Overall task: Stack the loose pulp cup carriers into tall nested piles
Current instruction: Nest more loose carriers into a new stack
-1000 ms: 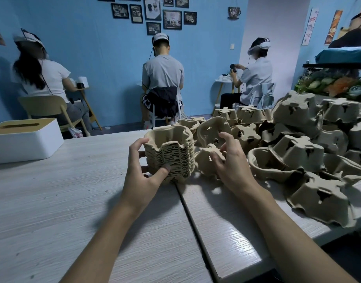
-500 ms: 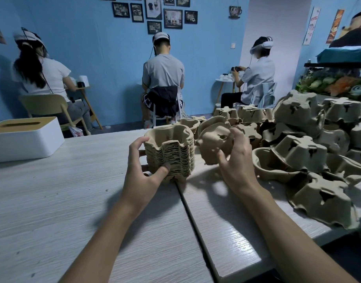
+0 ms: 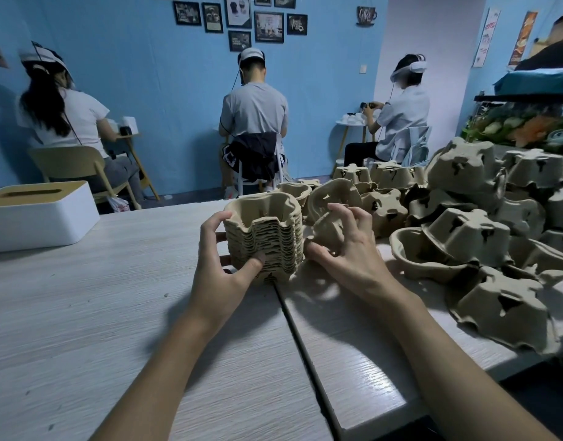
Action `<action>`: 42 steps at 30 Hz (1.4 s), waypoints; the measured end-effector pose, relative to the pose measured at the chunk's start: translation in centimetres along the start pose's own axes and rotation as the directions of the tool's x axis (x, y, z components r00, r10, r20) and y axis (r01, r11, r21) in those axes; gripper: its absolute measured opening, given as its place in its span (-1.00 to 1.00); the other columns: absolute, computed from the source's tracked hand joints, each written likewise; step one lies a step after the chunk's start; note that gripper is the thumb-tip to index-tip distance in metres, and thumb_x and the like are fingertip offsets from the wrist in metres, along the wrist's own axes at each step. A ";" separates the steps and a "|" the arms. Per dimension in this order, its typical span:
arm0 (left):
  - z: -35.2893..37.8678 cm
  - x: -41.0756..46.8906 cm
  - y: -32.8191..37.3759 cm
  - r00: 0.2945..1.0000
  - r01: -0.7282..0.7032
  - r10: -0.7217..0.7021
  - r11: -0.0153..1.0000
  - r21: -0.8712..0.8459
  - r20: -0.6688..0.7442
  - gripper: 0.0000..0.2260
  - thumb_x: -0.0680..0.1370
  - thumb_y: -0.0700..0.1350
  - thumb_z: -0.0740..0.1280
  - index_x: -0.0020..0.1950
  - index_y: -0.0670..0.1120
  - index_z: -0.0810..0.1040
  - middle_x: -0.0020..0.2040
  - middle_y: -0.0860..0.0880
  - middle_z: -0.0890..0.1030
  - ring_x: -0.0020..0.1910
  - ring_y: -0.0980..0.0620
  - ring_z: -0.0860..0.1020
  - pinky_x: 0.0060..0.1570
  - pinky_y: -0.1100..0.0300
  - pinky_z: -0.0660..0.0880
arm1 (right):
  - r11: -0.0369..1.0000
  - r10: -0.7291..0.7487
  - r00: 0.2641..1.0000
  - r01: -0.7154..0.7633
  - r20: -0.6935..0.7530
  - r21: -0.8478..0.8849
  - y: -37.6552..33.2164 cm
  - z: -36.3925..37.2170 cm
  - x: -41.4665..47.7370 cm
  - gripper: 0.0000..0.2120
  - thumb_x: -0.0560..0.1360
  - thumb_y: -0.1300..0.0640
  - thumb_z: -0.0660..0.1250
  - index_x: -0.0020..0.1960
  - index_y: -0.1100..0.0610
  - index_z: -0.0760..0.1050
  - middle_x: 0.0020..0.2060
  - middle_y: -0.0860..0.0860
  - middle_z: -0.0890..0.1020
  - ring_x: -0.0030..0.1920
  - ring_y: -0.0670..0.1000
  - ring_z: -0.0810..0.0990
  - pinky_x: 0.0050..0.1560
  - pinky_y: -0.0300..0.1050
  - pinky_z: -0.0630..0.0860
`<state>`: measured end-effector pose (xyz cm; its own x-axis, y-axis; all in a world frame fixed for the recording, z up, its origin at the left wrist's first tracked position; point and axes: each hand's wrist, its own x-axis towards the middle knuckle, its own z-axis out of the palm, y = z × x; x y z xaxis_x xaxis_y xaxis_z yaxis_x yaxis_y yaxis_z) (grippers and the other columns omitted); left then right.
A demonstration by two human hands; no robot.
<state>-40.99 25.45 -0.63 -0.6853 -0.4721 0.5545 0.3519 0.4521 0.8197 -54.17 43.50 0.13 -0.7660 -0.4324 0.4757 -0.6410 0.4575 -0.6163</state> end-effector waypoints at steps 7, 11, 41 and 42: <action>0.1 0.0 0.3 1.000 -0.011 0.011 1.000 -0.027 -0.003 -0.43 0.45 -0.23 0.53 0.32 0.09 0.34 0.17 0.25 0.47 0.07 0.34 0.50 -0.04 0.28 0.54 | 0.966 0.057 0.951 0.025 -0.305 0.259 -0.6 -0.3 0.3 -0.43 0.35 -0.24 0.47 0.18 -0.12 0.24 0.06 0.13 0.50 0.02 0.07 0.59 0.07 0.07 0.59; 0.6 -0.4 0.5 0.999 -0.031 0.032 0.999 -0.040 0.028 -0.43 0.36 -0.08 0.50 0.31 0.11 0.36 0.16 0.26 0.51 0.07 0.16 0.57 -0.05 0.18 0.60 | 0.772 0.076 0.862 0.267 -0.502 0.577 -2.5 -1.2 0.4 -0.52 0.49 0.08 0.45 0.22 0.07 0.20 0.05 0.02 0.48 -0.10 -0.15 0.61 -0.07 -0.29 0.52; 1.5 -1.0 1.0 0.986 0.065 -0.051 0.994 -0.084 0.160 -0.10 0.30 0.08 0.53 0.45 0.49 0.06 0.26 0.14 0.48 -0.04 0.10 0.64 -0.16 0.23 0.59 | 0.766 -0.016 0.992 0.092 -0.123 0.637 -4.6 0.8 1.4 -0.66 0.52 -0.08 0.24 0.14 0.13 0.54 0.02 0.05 0.60 -0.03 -0.12 0.56 0.00 -0.22 0.48; 1.5 -1.0 0.8 0.986 0.052 -0.040 0.996 -0.068 0.164 -0.11 0.31 0.07 0.54 0.46 0.47 0.09 0.26 0.13 0.49 -0.04 0.08 0.64 -0.16 0.20 0.60 | 0.776 -0.007 0.995 0.071 -0.104 0.626 -4.6 0.8 1.3 -0.66 0.51 -0.08 0.25 0.15 0.13 0.54 0.01 0.07 0.60 -0.02 -0.10 0.57 0.02 -0.18 0.50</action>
<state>-40.98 27.39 -0.71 -0.7939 -0.3595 0.4904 0.3585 0.3746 0.8551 -52.17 40.17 3.07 -0.7626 -0.3521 0.5426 -0.5213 -0.1620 -0.8379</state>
